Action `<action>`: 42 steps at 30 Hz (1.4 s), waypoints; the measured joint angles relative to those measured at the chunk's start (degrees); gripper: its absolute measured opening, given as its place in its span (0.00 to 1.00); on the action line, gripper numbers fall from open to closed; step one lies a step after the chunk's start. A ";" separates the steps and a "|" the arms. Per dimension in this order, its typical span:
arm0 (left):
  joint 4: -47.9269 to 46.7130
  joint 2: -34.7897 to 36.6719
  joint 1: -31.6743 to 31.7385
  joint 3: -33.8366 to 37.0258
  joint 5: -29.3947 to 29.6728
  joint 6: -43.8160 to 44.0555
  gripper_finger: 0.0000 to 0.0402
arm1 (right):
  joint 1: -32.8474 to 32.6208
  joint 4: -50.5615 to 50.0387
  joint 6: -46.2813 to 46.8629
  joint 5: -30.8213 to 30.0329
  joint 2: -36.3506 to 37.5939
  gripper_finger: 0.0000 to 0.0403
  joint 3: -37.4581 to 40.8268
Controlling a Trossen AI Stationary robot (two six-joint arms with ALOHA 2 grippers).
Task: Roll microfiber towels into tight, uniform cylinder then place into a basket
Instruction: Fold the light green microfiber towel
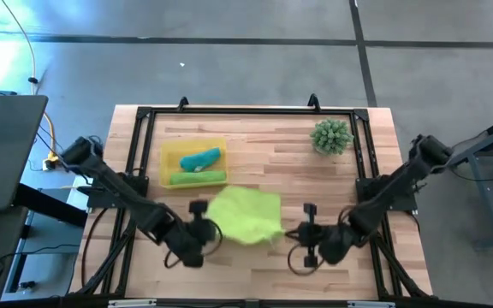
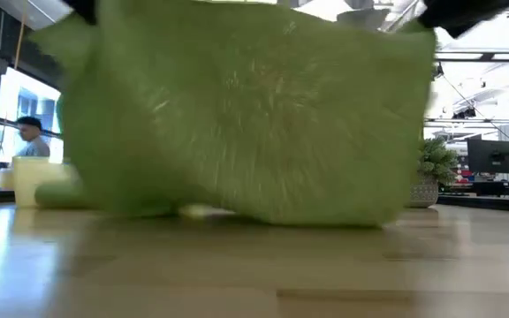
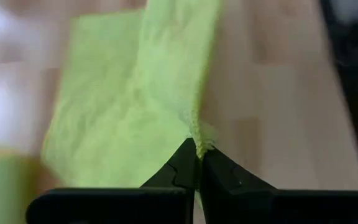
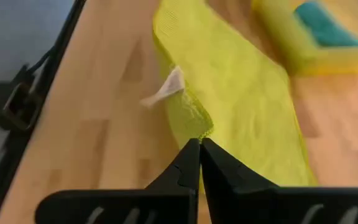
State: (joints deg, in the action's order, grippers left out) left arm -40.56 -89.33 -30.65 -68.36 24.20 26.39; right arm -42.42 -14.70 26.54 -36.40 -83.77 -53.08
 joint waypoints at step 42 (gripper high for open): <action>-28.90 -10.34 1.19 -20.39 7.69 -9.06 0.00 | 6.65 1.88 -11.32 -10.27 3.03 0.00 -0.09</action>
State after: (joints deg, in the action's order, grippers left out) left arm -69.46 -99.66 -29.45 -88.74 31.88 17.33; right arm -35.77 -12.82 15.22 -46.67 -80.73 -53.17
